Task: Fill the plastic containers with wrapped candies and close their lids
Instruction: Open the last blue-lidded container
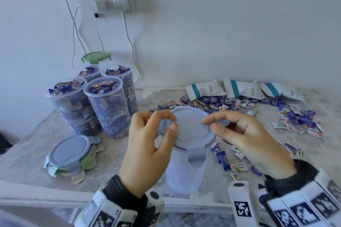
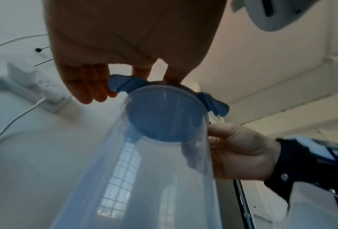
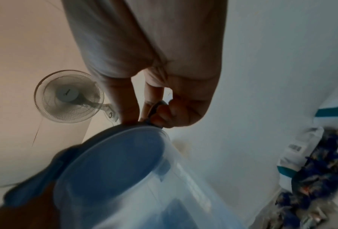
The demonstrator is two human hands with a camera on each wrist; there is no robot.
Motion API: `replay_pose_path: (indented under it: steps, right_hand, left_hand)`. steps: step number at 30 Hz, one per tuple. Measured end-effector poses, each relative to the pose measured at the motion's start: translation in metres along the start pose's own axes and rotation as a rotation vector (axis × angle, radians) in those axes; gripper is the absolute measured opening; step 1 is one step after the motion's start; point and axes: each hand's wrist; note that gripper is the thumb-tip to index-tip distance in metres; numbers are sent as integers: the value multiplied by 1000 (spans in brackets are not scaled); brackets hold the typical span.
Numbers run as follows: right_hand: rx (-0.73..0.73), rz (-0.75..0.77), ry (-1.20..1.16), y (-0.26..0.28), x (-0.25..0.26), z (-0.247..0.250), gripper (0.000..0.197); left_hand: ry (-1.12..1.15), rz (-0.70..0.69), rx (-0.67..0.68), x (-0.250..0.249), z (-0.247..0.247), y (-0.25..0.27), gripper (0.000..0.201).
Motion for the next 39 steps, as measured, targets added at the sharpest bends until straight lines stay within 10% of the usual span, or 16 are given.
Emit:
replay_pose_path:
  steps: [5,14,21,30,39]
  right_hand:
    - [-137,86,193,3,-7,-5,25]
    - [-162,153,123,8,-30,-20,53]
    - [-65,179,69,13,-53,-40,69]
    - [-52,184,-75,14,-58,-50,76]
    - [-114,163,-22,23,-66,-53,76]
  left_hand:
    - [-96,-74,139,-9,-9,8,71]
    - [-13,-138,-128,-10,10,13,56]
    - [-154,212,-337,73,41,51,58]
    - [-479,661,-219,148,45,76,73]
    - [26,111,-74,78,6,65,67]
Point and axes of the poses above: each hand's wrist, its own y-axis away from the middle knuckle, its own z-axis out of the back of the hand, x = y × z, and after that the axes turned 11 degrees about x, right-handed
